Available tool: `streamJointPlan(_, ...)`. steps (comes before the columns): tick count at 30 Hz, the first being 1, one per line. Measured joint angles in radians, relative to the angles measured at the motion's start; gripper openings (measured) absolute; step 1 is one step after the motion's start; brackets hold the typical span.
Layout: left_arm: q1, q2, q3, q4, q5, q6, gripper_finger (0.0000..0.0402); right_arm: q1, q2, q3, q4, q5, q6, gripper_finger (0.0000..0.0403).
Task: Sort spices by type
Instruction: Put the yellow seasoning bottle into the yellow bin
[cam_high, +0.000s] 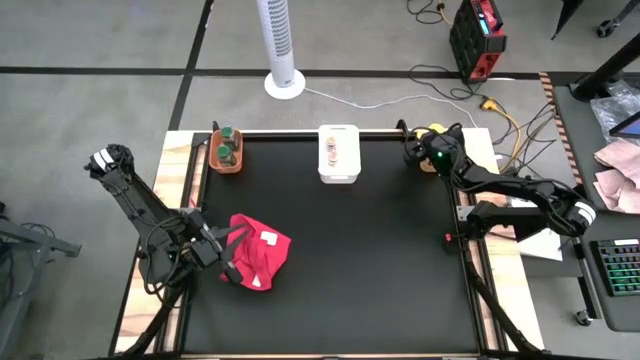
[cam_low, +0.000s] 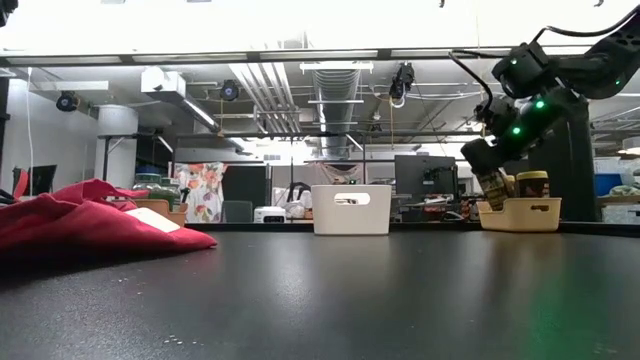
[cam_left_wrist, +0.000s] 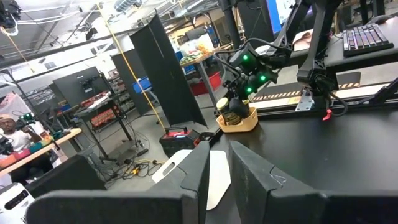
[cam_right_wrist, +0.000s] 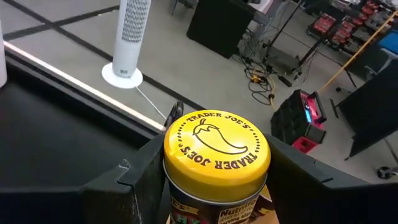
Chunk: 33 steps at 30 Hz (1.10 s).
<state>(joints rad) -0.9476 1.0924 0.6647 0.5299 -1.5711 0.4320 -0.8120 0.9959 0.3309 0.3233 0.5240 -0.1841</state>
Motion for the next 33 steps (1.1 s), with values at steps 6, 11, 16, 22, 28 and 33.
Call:
streamJointPlan(6,0.000,0.000,0.000,0.000,0.000,0.000,0.0045,0.000,0.012,0.000,0.001,0.001,-0.016,0.0219)
streamJointPlan(11,0.000,0.000,0.000,0.000,0.000,0.000,0.0045,0.000,0.033,0.000,0.004,0.005,0.034,0.0219)
streamJointPlan(16,0.000,0.000,0.000,0.000,0.000,-0.004,0.0045,0.000,0.038,0.000,0.008,0.010,0.042,0.0219)
streamJointPlan(22,0.000,0.000,0.000,0.000,0.000,-0.005,0.0045,0.000,0.038,0.000,0.008,0.010,0.042,0.0219)
streamJointPlan(28,0.000,0.000,0.000,0.000,0.000,-0.004,0.0045,0.000,0.038,0.000,0.004,0.010,0.039,0.0219)
streamJointPlan(33,0.000,0.000,0.000,0.000,0.000,-0.004,0.0045,0.000,0.038,0.000,0.004,0.010,0.038,0.0238)
